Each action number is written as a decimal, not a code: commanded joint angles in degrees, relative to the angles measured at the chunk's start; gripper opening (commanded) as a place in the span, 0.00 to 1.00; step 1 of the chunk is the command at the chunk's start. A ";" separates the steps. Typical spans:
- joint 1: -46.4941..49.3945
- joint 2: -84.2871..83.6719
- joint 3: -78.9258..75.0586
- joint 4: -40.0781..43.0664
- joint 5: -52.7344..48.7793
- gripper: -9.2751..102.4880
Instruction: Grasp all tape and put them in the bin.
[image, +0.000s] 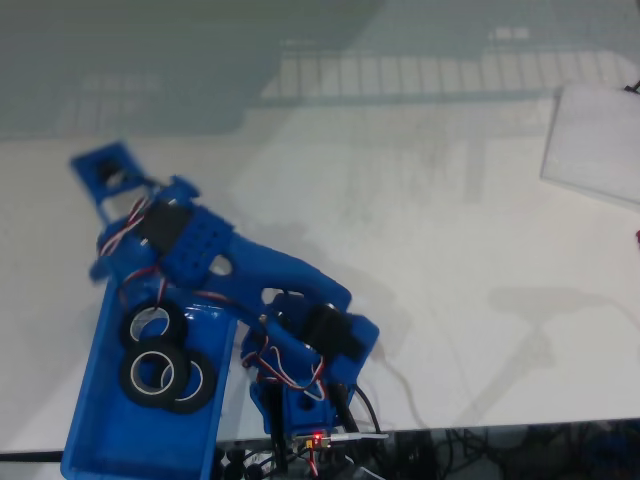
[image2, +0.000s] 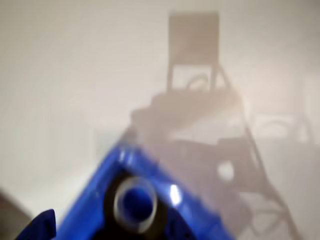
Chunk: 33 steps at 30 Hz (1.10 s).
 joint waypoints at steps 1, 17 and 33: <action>11.95 5.71 3.87 -11.16 1.76 0.32; 53.35 35.60 41.04 -55.81 35.95 0.26; 61.87 55.37 64.78 -50.98 38.76 0.08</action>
